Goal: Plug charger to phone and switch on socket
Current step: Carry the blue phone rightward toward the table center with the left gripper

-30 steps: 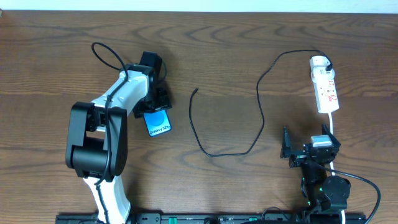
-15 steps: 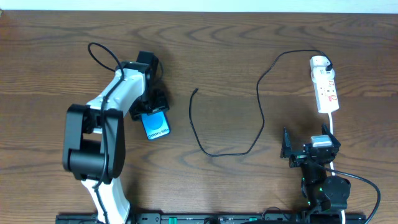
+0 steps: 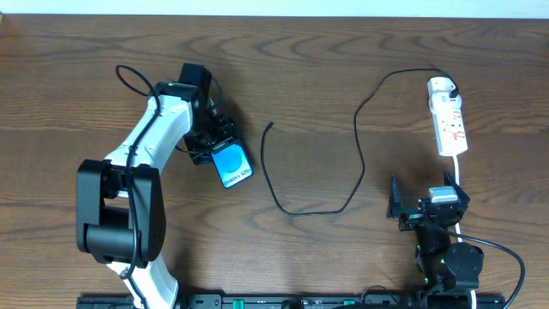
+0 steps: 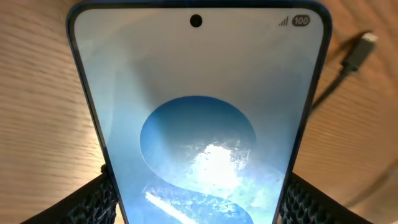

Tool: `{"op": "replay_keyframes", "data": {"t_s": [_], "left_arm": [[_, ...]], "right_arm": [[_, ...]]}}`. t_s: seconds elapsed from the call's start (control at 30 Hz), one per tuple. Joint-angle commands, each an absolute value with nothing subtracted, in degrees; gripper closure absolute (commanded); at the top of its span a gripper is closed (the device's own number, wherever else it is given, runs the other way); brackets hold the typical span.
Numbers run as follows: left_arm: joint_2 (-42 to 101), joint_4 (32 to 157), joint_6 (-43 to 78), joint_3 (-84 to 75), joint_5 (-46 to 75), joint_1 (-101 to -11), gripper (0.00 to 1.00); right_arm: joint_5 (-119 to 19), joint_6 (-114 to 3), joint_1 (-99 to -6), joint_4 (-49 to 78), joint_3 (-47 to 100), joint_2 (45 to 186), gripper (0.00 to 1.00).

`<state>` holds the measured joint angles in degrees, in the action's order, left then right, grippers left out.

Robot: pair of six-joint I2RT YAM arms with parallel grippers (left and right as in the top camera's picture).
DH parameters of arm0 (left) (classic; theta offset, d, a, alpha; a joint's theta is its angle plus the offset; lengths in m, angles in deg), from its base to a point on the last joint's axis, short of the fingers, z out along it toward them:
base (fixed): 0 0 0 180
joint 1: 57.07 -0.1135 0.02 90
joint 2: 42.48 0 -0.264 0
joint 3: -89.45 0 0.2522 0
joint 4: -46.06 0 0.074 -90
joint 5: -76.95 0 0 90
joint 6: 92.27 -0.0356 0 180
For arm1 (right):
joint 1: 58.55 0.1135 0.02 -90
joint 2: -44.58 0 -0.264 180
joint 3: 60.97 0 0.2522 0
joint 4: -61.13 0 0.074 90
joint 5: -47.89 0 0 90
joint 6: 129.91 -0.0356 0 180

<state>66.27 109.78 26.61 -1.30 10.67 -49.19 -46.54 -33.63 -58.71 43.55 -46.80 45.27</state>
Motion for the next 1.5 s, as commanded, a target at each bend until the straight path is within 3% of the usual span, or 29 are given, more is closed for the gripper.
{"op": "replay_keyframes", "data": {"t_s": [0.0, 0.4, 0.97, 1.17, 1.47], "left_arm": [[65.2, 110.09, 31.0, -2.57, 18.43, -51.2, 0.29], [65.2, 110.09, 45.32, -2.57, 32.99, -55.57, 0.3], [65.2, 109.89, 49.89, -2.57, 47.85, -55.73, 0.32], [65.2, 109.91, 54.94, -2.57, 49.8, -55.73, 0.37], [65.2, 109.91, 58.11, -2.57, 51.42, -55.73, 0.38]], "right_arm": [[-46.3, -34.28, -58.34, 43.31, -46.89, 44.96, 0.01], [-46.32, -34.28, -58.34, 43.31, -46.89, 44.96, 0.01], [-46.32, -34.28, -58.34, 43.31, -46.89, 44.96, 0.01], [-46.32, -34.28, -58.34, 43.29, -46.89, 44.96, 0.01], [-46.32, -34.28, -58.34, 43.31, -46.89, 44.96, 0.01]]}}
